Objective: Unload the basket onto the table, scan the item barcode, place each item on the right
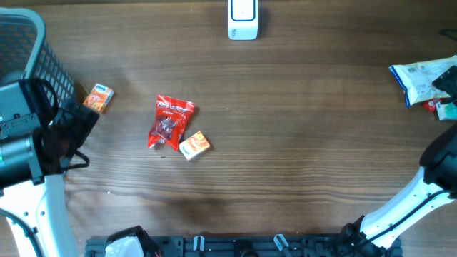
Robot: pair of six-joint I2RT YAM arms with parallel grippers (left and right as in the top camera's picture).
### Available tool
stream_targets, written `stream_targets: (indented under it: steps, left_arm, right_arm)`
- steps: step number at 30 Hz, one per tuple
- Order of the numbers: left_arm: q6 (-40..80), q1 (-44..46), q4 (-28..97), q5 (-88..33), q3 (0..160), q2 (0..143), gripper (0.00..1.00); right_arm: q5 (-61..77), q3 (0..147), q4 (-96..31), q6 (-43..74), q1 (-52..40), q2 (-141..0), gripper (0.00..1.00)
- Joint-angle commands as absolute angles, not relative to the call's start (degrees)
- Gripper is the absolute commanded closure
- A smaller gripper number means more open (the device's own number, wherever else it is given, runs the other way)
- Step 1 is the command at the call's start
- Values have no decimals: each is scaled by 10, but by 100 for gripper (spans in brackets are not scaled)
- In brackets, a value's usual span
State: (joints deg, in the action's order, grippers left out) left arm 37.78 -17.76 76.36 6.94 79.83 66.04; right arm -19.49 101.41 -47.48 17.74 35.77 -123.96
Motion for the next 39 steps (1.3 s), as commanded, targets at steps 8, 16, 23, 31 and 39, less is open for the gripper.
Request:
stream_targets:
  steps: [8, 16, 23, 31, 39]
  left_arm:
    - [378, -182, 764, 65, 798, 660, 0]
    - [378, -182, 764, 65, 798, 660, 0]
    - [378, -182, 764, 65, 798, 660, 0]
    - [378, -182, 764, 65, 798, 660, 0]
    - [378, -182, 764, 65, 798, 660, 0]
  right_arm:
    - [22, 1024, -503, 182, 352, -1046, 0]
    - [345, 1024, -616, 171, 307, -962, 0]
    - [361, 983, -665, 43, 135, -962, 0]
    - [361, 881, -559, 64, -92, -978, 0]
    - [351, 781, -410, 166, -253, -1002, 0]
